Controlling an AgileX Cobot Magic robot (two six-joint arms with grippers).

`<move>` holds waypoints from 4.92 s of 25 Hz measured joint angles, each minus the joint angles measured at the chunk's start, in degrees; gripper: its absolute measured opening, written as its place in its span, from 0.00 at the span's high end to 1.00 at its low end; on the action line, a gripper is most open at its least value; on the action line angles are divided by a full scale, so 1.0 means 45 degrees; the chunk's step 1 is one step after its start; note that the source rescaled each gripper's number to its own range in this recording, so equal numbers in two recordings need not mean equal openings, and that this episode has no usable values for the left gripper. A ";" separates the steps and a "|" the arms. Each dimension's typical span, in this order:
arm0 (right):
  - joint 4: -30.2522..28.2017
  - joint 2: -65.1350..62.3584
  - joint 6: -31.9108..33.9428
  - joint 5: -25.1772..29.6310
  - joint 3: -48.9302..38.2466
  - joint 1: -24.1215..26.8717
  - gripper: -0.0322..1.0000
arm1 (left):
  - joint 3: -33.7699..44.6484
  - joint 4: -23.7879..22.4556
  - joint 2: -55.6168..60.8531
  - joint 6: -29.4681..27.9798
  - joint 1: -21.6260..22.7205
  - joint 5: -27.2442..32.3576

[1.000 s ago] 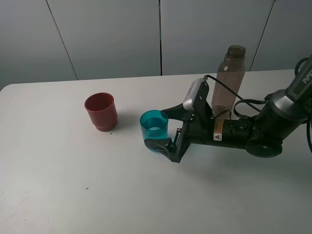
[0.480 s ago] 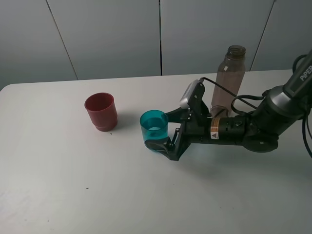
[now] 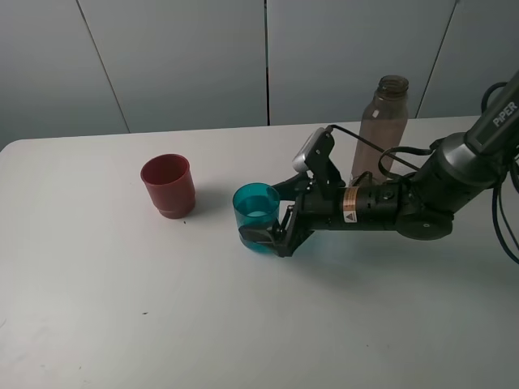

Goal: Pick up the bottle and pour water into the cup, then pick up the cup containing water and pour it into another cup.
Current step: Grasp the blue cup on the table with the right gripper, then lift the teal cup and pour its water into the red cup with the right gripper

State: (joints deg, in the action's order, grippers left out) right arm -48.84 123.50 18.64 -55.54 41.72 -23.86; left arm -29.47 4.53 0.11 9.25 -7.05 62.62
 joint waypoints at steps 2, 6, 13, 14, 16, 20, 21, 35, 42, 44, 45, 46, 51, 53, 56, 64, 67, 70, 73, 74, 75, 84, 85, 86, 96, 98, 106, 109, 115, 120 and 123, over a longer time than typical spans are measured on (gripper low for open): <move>-0.0023 0.0000 0.0105 0.0104 0.0000 0.0000 0.00 | 0.0000 0.0000 0.0000 0.0000 0.0000 0.0000; -0.0023 0.0000 0.0307 0.0189 0.0007 0.0000 0.00 | 0.0000 0.0000 0.0000 0.0000 0.0000 0.0000; -0.0023 0.0000 0.0333 0.0330 0.0150 0.0000 0.00 | 0.0000 0.0000 0.0000 0.0025 0.0000 0.0000; -0.0023 0.0000 0.0333 0.0330 0.0150 0.0000 0.00 | 0.0000 0.0000 0.0000 0.0025 0.0000 0.0000; -0.0023 0.0000 0.0333 0.0330 0.0150 0.0000 0.00 | 0.0000 0.0000 0.0000 0.0025 0.0000 0.0000; -0.0085 0.0000 0.0487 0.0330 0.0150 0.0000 0.00 | 0.0000 0.0000 0.0000 0.0025 0.0000 0.0000; -0.0210 0.0000 0.0520 0.0330 0.0150 0.0000 0.00 | 0.0000 0.0000 0.0000 0.0025 0.0000 0.0000; -0.1027 0.0000 0.0665 0.0388 0.0214 0.0000 0.80 | 0.0000 0.0000 0.0000 0.0025 0.0000 0.0000; -0.1058 0.0000 0.0056 0.0650 0.0264 -0.0023 0.80 | 0.0000 0.0000 0.0000 0.0025 0.0000 0.0000; -0.1058 0.0000 0.0030 0.0650 0.0264 -0.0023 0.81 | 0.0000 0.0000 0.0000 0.0025 0.0000 0.0000; -0.1058 0.0000 0.0030 0.0650 0.0264 -0.0023 0.81 | 0.0000 0.0000 0.0000 0.0025 0.0000 0.0000; -0.1058 0.0000 0.0030 0.0650 0.0264 -0.0023 0.81 | 0.0000 0.0000 0.0000 0.0025 0.0000 0.0000; -0.1087 -0.0122 -0.0019 0.0744 0.0264 -0.0023 0.81 | 0.0000 0.0000 0.0000 0.0025 0.0000 0.0000; -0.1143 -0.0348 -0.0019 0.1069 0.0264 -0.0023 0.81 | 0.0000 0.0000 0.0000 0.0025 0.0000 0.0000; -0.1257 -0.0880 0.0075 0.1273 0.0264 -0.0023 0.81 | 0.0000 0.0000 0.0000 0.0025 0.0000 0.0000; -0.1297 -0.2326 0.1303 0.2303 0.0264 -0.0023 0.81 | 0.0000 0.0000 0.0000 0.0025 0.0000 0.0000; -0.1297 -0.2591 0.1850 0.2752 0.0241 -0.0023 0.81 | 0.0000 0.0000 0.0000 0.0025 0.0000 0.0000; -0.0954 -0.2659 0.2097 0.3074 0.0241 -0.0203 0.81 | 0.0000 0.0000 0.0000 0.0025 0.0000 0.0000; -0.0756 -0.2659 0.2266 0.3275 0.0336 -0.0573 0.81 | 0.0000 0.0000 0.0000 0.0025 0.0000 0.0000; -0.0705 -0.2659 0.2392 0.3446 0.0456 -0.0709 0.81 | 0.0000 0.0000 0.0000 0.0025 0.0000 0.0000; -0.0675 -0.2659 0.2552 0.3644 0.0605 -0.0830 0.81 | 0.0000 0.0000 0.0000 0.0025 0.0000 0.0000; -0.0488 -0.2659 0.3282 0.5420 0.2127 -0.1477 0.81 | 0.0000 0.0000 0.0000 0.0025 0.0000 0.0000; -0.0633 -0.2659 0.3347 0.5650 0.2337 -0.1504 0.81 | 0.0000 0.0000 0.0000 0.0025 0.0000 0.0000; -0.0732 -0.2659 0.3469 0.5808 0.2529 -0.1531 0.81 | 0.0000 0.0000 0.0000 0.0025 0.0000 0.0000; -0.1355 -0.2659 0.3700 0.6608 0.3702 -0.1531 0.81 | 0.0000 0.0000 0.0000 0.0025 0.0000 0.0000; -0.1355 -0.2659 0.3673 0.6673 0.3731 -0.1531 0.81 | 0.0000 0.0000 0.0000 0.0025 0.0000 0.0000; -0.1386 -0.2659 0.3174 0.6837 0.3777 -0.1553 0.81 | 0.0000 0.0000 0.0000 0.0025 0.0000 0.0000; -0.1639 -0.2659 0.3090 0.7311 0.4020 -0.1694 0.81 | 0.0000 0.0000 0.0000 0.0025 0.0000 0.0000; -0.1715 -0.2637 0.3209 0.7604 0.4574 -0.2007 0.81 | 0.0000 0.0000 0.0000 0.0025 0.0000 0.0000; -0.1791 -0.2637 0.3282 0.8032 0.4664 -0.2288 0.81 | 0.0000 0.0000 0.0000 0.0025 0.0000 0.0000; -0.1917 -0.2614 0.3307 0.8376 0.4896 -0.2470 0.81 | 0.0000 0.0000 0.0000 0.0025 0.0000 0.0000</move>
State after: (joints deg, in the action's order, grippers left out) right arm -57.47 111.73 33.52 -17.85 63.75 -34.98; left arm -29.47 4.53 0.11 9.36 -7.05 62.62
